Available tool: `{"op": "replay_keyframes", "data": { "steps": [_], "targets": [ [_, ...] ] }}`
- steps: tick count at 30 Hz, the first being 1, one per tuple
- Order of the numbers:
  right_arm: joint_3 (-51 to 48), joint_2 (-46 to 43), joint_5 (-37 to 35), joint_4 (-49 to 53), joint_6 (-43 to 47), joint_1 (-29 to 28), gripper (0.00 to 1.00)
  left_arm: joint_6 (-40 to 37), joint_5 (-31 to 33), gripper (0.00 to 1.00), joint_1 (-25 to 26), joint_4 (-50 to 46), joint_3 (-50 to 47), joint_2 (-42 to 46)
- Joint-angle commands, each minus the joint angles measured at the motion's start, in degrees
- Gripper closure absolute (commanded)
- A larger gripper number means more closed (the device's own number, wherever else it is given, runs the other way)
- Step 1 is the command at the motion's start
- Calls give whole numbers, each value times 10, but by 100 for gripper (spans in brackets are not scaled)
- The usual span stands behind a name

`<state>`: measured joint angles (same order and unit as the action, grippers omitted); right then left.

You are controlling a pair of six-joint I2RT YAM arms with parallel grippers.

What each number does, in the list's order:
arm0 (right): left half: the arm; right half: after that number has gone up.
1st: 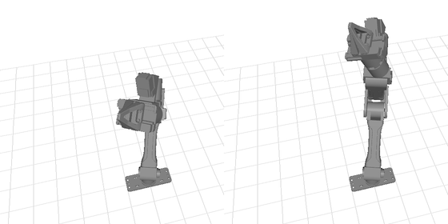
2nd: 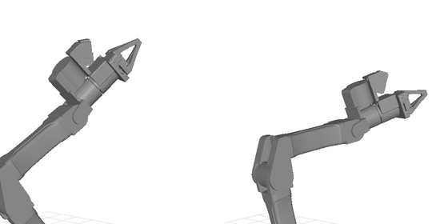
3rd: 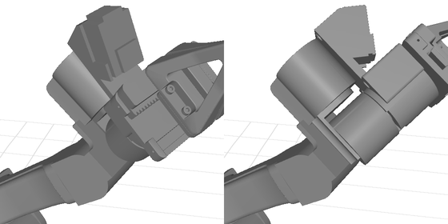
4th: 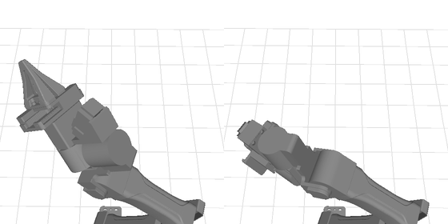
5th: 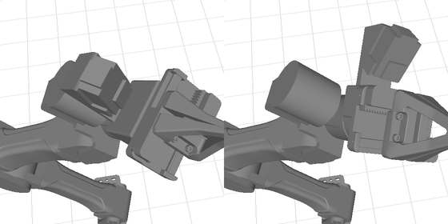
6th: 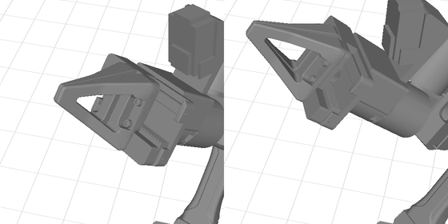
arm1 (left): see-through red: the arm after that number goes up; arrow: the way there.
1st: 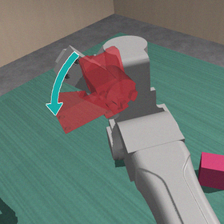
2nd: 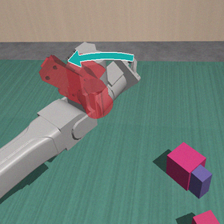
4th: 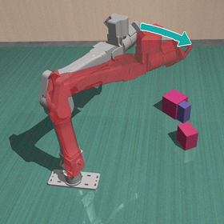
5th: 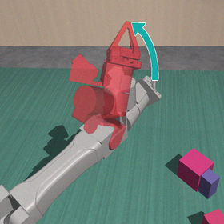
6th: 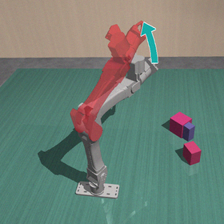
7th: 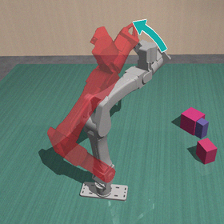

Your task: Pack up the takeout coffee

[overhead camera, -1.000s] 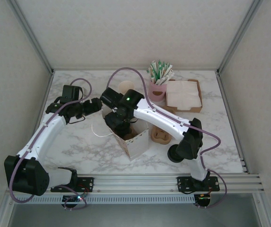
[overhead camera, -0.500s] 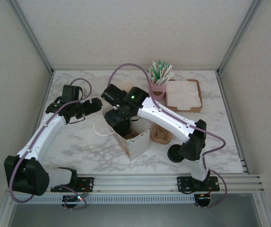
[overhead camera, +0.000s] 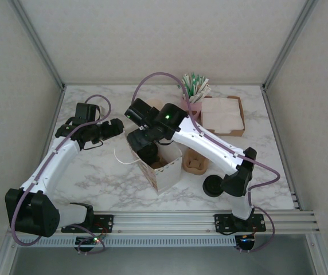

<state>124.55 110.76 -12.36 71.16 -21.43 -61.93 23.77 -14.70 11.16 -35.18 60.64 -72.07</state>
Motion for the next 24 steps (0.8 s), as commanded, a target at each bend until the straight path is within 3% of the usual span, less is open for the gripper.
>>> {"op": "replay_keyframes", "data": {
  "steps": [1, 24],
  "targets": [
    [18, -24, -14, 14, 7, -9, 12, -7, 4, 13, 6, -13, 16, -3],
    [26, -77, -53, 24, 15, -22, 14, -8, 4, 13, 7, -13, 17, -4]
  ]
}}
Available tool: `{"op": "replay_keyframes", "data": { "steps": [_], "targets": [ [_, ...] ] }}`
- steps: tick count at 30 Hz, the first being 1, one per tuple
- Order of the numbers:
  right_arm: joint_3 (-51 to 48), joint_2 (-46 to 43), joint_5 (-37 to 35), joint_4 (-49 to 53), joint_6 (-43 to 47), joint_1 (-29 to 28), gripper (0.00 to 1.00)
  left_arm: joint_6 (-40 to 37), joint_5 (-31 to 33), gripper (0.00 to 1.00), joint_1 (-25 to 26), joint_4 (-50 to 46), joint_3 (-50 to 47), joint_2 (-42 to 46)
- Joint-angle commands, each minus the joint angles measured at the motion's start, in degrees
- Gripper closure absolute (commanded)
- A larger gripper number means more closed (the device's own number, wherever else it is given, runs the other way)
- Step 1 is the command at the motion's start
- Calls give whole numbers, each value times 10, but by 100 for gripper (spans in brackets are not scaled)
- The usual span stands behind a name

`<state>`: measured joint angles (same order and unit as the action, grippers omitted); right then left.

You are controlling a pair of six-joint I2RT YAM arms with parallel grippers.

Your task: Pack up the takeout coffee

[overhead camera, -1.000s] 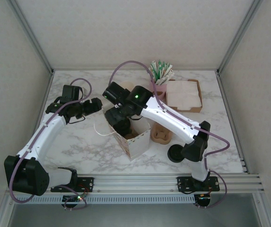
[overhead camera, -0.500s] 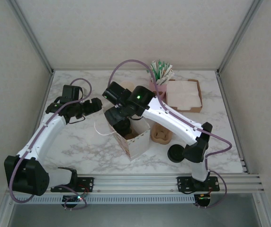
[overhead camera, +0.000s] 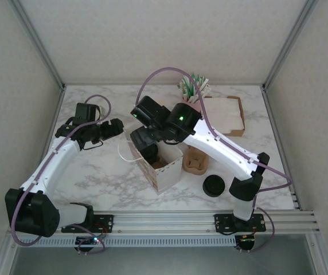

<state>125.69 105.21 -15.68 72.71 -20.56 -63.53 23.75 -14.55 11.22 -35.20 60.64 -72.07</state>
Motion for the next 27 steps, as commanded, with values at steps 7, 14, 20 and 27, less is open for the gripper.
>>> {"op": "replay_keyframes", "data": {
  "steps": [7, 14, 20, 27],
  "targets": [
    [3, -50, -38, 5, 9, -8, 15, -7, 3, 13, 7, -13, 17, -5],
    [-33, -100, -45, -20, 13, -7, 18, -7, 3, 13, 7, -13, 17, -8],
    [-76, -154, -67, -57, 19, -8, 19, -7, 2, 13, 6, -13, 18, -8],
    [-159, -232, -116, -130, 24, -4, 23, -8, 3, 13, 7, -12, 17, -5]
  ]
}}
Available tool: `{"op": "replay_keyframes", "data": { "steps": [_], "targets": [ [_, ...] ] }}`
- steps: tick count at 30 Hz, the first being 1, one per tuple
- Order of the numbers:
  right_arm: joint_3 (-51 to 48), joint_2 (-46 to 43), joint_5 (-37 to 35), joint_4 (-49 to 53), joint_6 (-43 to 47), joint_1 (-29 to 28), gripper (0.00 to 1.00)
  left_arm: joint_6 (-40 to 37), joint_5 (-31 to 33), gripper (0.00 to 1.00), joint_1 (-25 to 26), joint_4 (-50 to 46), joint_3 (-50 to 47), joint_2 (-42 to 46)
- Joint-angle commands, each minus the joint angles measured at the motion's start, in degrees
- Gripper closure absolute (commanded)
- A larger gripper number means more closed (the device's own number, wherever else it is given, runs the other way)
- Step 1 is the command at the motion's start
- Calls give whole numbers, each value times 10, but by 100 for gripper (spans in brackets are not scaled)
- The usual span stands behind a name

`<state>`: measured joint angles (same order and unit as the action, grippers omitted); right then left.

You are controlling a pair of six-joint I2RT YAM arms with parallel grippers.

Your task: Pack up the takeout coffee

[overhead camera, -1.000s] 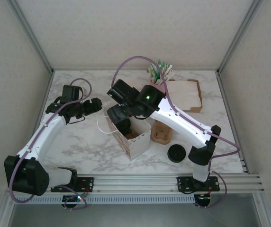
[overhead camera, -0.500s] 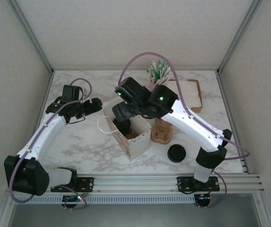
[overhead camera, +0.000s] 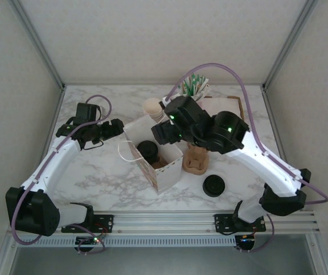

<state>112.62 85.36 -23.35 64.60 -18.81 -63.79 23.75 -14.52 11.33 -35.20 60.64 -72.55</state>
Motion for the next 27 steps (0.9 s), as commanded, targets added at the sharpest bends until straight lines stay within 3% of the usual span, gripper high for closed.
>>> {"op": "replay_keyframes", "data": {
  "steps": [1, 11, 27],
  "targets": [
    [-43, -47, -44, -63, 6, 1, 23, -8, 3, 13, 6, -11, 17, 2],
    [-174, -148, -62, -146, -3, 60, 25, -9, 18, 12, 5, -3, 13, 23],
    [-311, -179, 14, -209, -3, 248, 26, -13, 73, 10, 6, 24, -10, 81]
  ]
}}
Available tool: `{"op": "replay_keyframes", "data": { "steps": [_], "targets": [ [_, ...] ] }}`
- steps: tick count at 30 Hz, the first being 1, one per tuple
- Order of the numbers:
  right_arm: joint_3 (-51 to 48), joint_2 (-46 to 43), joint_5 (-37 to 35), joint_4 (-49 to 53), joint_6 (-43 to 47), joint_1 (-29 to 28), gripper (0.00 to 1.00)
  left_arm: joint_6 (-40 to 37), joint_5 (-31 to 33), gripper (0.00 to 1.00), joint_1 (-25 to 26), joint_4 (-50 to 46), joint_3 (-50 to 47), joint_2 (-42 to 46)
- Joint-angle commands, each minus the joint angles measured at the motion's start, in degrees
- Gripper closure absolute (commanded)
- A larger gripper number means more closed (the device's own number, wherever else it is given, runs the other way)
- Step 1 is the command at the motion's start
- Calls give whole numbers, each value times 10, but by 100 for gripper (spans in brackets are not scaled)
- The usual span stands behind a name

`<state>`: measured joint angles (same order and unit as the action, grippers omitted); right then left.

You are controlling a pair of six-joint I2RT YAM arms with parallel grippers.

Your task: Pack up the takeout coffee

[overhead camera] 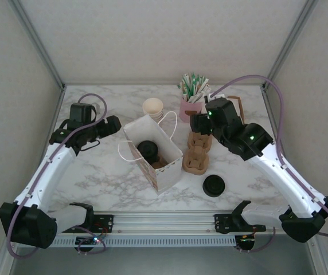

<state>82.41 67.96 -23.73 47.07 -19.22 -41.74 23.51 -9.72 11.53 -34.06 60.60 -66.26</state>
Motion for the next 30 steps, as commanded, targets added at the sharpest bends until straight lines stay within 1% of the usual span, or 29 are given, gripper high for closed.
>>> {"op": "replay_keyframes", "data": {
  "steps": [1, 8, 11, 16, 19, 22, 26, 30],
  "targets": [
    [-12, -2, 24, -36, 3, 43, 26, -12, 29, 10, 3, 15, -11, 22],
    [-3, 28, 100, -46, 19, 148, 26, -14, 50, 9, 2, 27, -22, 40],
    [8, 47, 153, -57, 22, 202, 27, -12, 53, 9, 2, 30, -23, 45],
    [62, 108, 211, -61, 30, 276, 29, -14, 56, 9, 2, 39, -29, 57],
    [104, 147, 242, -67, 33, 304, 29, -12, 60, 9, 2, 40, -31, 61],
    [152, 189, 256, -72, 29, 319, 30, -12, 60, 9, 2, 41, -31, 65],
    [225, 249, 274, -72, 24, 324, 32, -13, 60, 9, 2, 43, -32, 72],
    [313, 318, 295, -52, 22, 324, 35, -14, 58, 9, 1, 49, -36, 80]
  ]
}}
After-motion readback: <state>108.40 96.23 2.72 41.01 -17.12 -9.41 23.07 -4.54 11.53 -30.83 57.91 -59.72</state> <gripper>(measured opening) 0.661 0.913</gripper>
